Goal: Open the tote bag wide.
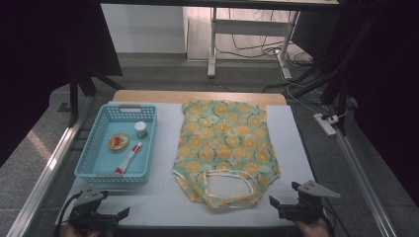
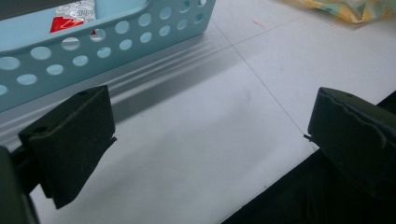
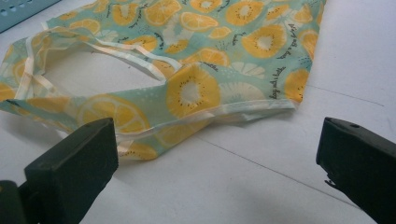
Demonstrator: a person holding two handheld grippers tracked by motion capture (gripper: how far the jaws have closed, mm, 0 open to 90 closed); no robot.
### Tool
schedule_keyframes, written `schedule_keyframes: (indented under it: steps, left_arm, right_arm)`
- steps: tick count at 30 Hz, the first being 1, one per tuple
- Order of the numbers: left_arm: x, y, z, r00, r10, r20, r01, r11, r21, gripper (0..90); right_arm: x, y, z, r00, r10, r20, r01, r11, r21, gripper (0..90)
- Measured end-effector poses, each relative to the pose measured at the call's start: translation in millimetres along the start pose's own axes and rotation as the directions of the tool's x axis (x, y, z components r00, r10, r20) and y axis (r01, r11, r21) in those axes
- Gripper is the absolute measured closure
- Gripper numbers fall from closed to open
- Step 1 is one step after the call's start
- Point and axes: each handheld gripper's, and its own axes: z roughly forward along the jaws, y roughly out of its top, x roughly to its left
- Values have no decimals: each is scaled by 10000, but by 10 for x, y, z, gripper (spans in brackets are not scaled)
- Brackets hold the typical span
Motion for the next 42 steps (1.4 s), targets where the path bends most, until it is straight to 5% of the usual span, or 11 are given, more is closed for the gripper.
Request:
schedule_keyframes:
  steps: [31, 42]
  left_arm:
    - [-20, 4, 5, 9999, 128, -87, -127, 9999, 83, 10]
    - [-14, 5, 9, 9999, 114, -15, -114, 9999, 118, 11]
  right_arm:
    - [27, 20, 40, 9971, -483, -596, 508, 9979, 412, 0]
    - [112, 90, 52, 9893, -1167, -876, 1219, 9909, 574, 0]
